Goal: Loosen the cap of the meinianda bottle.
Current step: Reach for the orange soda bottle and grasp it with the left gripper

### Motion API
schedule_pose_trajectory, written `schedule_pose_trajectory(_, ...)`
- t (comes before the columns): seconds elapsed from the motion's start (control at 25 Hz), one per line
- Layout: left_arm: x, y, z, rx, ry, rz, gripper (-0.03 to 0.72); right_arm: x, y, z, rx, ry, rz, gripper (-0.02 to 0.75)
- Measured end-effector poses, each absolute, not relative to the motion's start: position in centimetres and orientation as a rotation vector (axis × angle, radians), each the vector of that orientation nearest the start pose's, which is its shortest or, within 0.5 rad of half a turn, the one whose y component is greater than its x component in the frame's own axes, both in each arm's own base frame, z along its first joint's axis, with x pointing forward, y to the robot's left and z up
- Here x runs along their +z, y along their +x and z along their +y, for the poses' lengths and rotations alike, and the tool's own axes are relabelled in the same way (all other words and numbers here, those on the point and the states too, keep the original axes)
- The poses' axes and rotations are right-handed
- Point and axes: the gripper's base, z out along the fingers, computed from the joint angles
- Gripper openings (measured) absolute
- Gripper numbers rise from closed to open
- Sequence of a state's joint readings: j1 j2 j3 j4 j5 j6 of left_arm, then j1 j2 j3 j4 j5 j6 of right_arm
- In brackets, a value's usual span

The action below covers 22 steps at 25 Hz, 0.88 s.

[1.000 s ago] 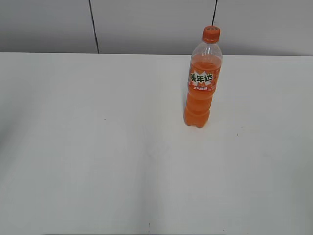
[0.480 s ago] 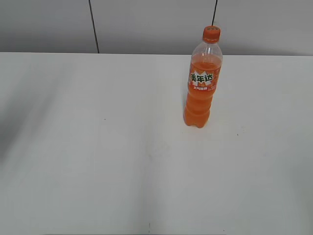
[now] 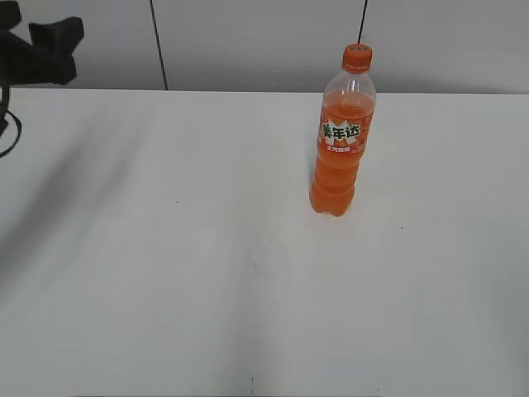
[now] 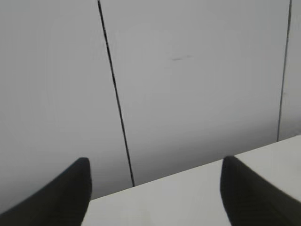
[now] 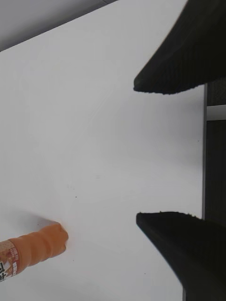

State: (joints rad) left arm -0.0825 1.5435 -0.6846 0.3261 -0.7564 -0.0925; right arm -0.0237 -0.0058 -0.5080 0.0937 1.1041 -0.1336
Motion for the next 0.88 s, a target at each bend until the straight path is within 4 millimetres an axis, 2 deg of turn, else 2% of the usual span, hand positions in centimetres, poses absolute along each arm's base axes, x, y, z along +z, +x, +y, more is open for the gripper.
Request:
schedule_pose_trajectory(0.2,20.4,32.8,-5.2,-0.219,0.346,1.561,0.518,27.6,-0.9,0.8,0.016,-0.121,2.067,0.585)
schedule_pose_trajectory(0.6,14.3,34.3,-6.1,-0.394,0.313,1.581,0.518,27.6,-0.9,0.8,0.016,-0.121,2.067,0.585)
schedule_pose_trajectory(0.76,12.8,35.5,-6.8,-0.436,0.384,1.588,0.518,27.6,-0.9,0.8,0.016,-0.121,2.067,0.585)
schedule_pose_trajectory(0.88,12.6,36.1,-7.4,-0.473,0.452,1.571,0.518,27.6,-0.9,0.8,0.016,-0.121,2.067,0.585)
